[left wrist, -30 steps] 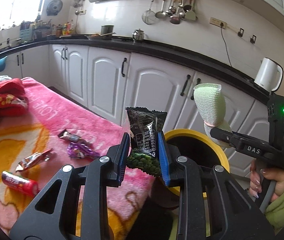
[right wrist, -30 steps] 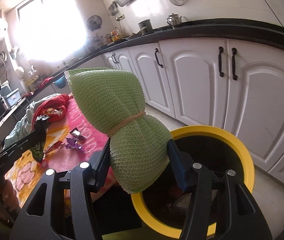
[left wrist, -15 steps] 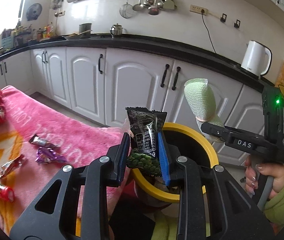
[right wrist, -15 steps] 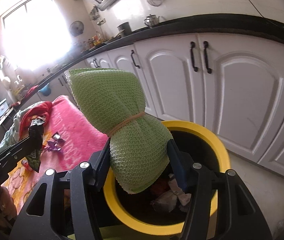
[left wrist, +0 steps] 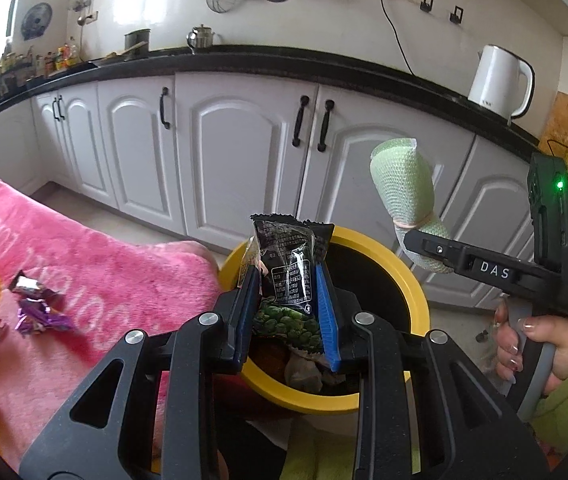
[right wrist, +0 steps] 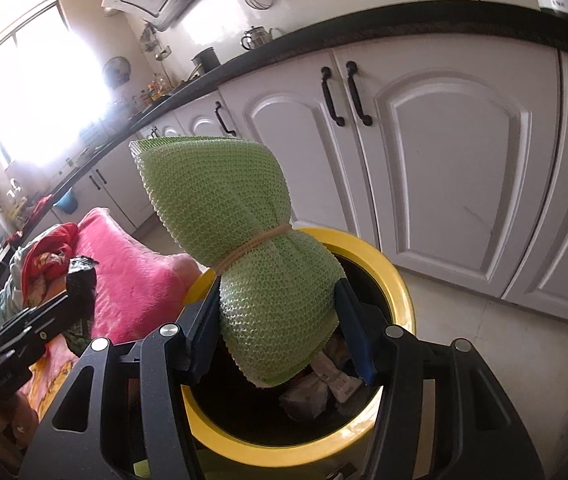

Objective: Collect trash
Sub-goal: 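Carry the mesh bundle and black packet over the yellow bin and open both tools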

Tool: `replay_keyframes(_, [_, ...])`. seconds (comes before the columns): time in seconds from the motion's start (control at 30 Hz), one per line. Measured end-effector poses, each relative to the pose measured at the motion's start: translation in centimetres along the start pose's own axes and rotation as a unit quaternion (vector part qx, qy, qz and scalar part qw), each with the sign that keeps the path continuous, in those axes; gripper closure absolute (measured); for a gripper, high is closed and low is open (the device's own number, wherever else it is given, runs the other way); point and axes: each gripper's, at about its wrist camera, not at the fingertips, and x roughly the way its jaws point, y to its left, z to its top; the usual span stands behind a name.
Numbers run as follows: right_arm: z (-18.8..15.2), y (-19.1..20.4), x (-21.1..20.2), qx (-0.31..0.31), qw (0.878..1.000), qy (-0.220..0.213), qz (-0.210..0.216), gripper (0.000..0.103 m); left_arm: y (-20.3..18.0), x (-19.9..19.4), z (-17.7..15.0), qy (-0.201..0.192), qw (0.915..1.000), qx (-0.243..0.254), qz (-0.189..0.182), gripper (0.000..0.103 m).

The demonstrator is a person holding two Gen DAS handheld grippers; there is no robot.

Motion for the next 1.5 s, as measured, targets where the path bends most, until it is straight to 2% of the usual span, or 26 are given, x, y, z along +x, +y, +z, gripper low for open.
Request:
replay_keyframes(0.7, [-1.2, -2.2, 2.9, 0.042, 0.998, 0.041, -0.008, 0.049, -1.1, 6.2, -2.3, 0.071, 0.9969, 0.011, -0.032, 0.081])
replay_keyframes(0.97, [-1.1, -2.7, 3.5, 0.053, 0.997, 0.047, -0.012, 0.044, -1.4, 7.6, -2.7, 0.086, 0.9956, 0.010, -0.036, 0.076])
replay_keyframes(1.1, [-1.1, -2.9, 3.5, 0.058, 0.997, 0.046, -0.015, 0.044, -1.4, 7.9, -2.7, 0.089, 0.9955, 0.010, -0.032, 0.060])
replay_keyframes(1.17, [-1.0, -3.0, 3.4, 0.061, 0.997, 0.043, -0.018, 0.042, -1.3, 7.8, -2.8, 0.089, 0.9955, 0.009, -0.030, 0.046])
replay_keyframes(1.27, [-0.9, -3.3, 3.2, 0.064, 0.997, 0.038, -0.023, 0.040, -1.1, 7.6, -2.7, 0.088, 0.9958, 0.006, -0.026, 0.037])
replay_keyframes(1.33, [-0.9, -3.4, 3.0, 0.064, 0.997, 0.034, -0.028, 0.038, -0.9, 7.4, -2.7, 0.086, 0.9960, 0.001, -0.024, 0.026])
replay_keyframes(1.4, [-0.8, -3.4, 2.8, 0.062, 0.997, 0.029, -0.033, 0.036, -0.7, 7.0, -2.6, 0.084, 0.9962, -0.003, -0.022, 0.022])
replay_keyframes(1.47, [-0.6, -3.4, 2.5, 0.061, 0.997, 0.023, -0.038, 0.034, -0.7, 6.6, -2.5, 0.080, 0.9965, -0.006, -0.021, 0.011])
replay_keyframes(1.5, [-0.6, -3.2, 2.4, 0.058, 0.997, 0.020, -0.042, 0.033, -0.6, 6.2, -2.4, 0.076, 0.9969, -0.008, -0.021, 0.011])
